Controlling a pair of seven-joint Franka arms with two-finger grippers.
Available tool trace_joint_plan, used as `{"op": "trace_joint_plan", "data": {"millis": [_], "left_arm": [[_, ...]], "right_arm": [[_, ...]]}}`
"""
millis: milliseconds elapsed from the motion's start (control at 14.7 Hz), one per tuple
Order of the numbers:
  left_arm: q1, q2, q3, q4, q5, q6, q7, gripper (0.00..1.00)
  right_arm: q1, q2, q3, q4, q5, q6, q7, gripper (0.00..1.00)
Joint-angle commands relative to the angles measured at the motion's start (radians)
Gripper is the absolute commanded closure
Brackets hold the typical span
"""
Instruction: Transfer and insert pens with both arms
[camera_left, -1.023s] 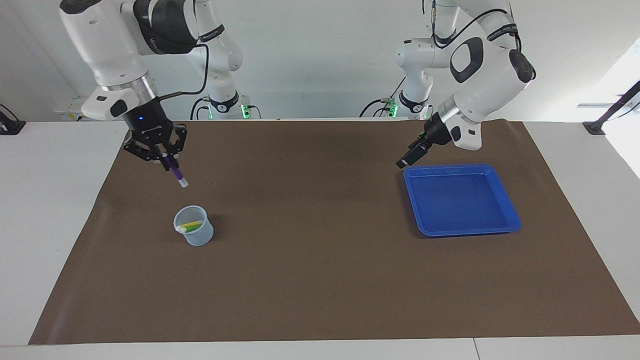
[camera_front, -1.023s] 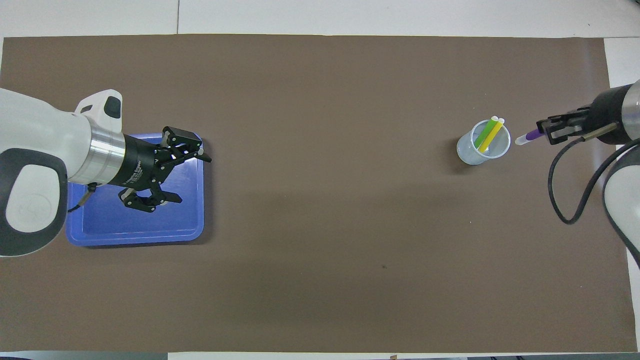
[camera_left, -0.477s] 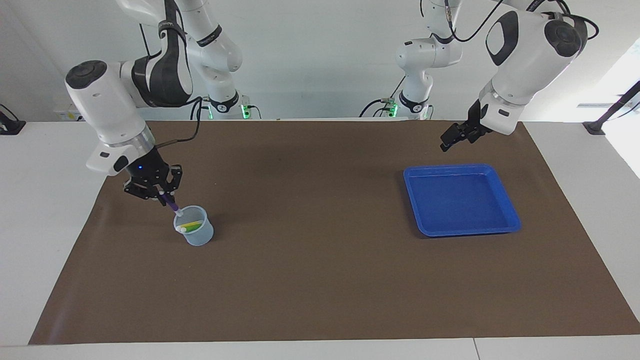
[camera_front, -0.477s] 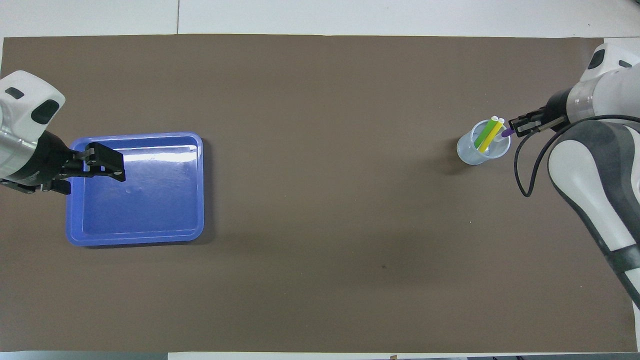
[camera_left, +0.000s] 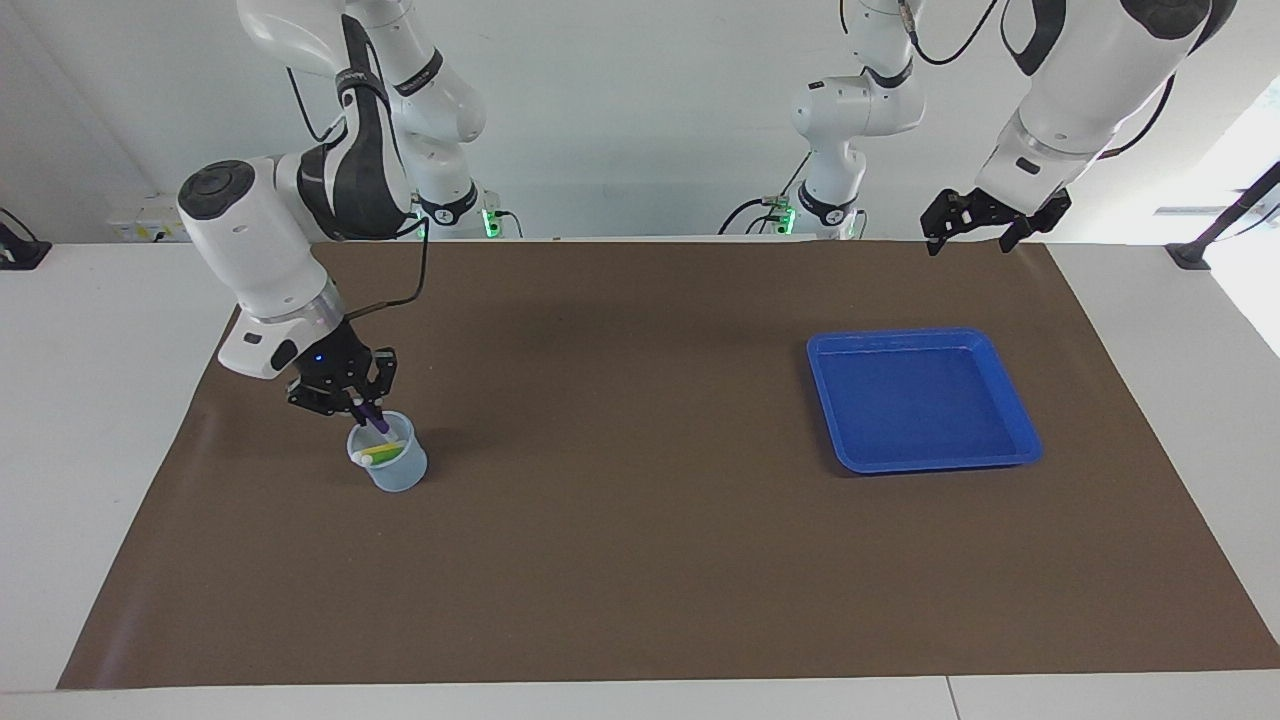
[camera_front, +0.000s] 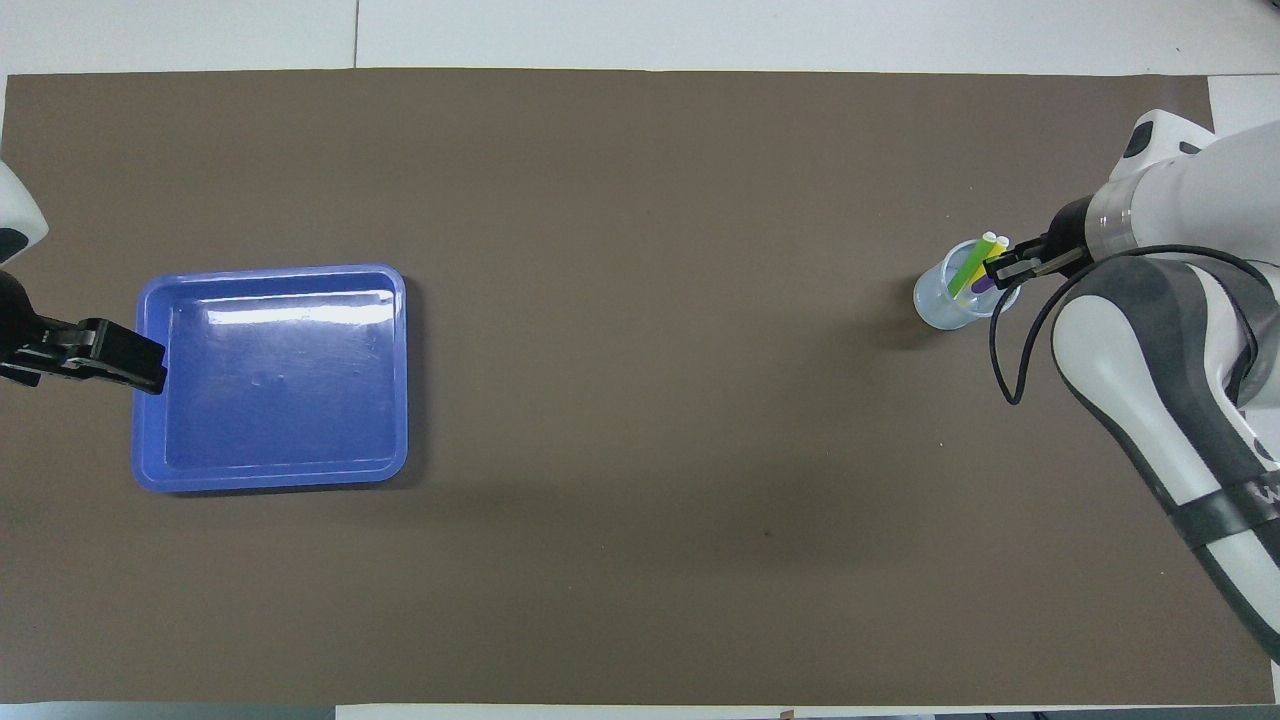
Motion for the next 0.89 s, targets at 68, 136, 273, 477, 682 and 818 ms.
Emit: {"op": "trace_joint_plan", "data": {"millis": [68,136,273,477,682,818], "left_arm": [[-0.030,0.009,0.010,-0.025,0.016,0.096,-0.072,0.00],[-0.027,0.013,0.014,-0.025,0.002,0.118,-0.105,0.00],[-0.027,0.027,0.018,-0.020,-0.018,0.187,-0.116,0.00],[-0.019,0.073,0.022,-0.002,-0.025,0.198,-0.102,0.00],[-0.027,0.058,0.050,-0.006,-0.081,0.174,-0.106,0.00],[-0.022,0.041,0.045,-0.009,-0.081,0.149,-0.110,0.00]], "right_arm": [[-0.015,-0.020,0.009,-0.004,-0.020,0.002,0.019,0.00],[-0.015,-0.016,0.007,0.018,-0.020,-0.014,0.019,0.00],[-0.015,-0.019,0.006,0.084,-0.023,-0.092,0.019,0.00],[-0.018,-0.028,-0.030,0.263,-0.042,-0.324,0.021,0.00],[-0.018,-0.054,-0.039,0.412,-0.097,-0.521,0.021,0.00],[-0.018,-0.089,-0.040,0.447,-0.117,-0.639,0.021,0.00]]}}
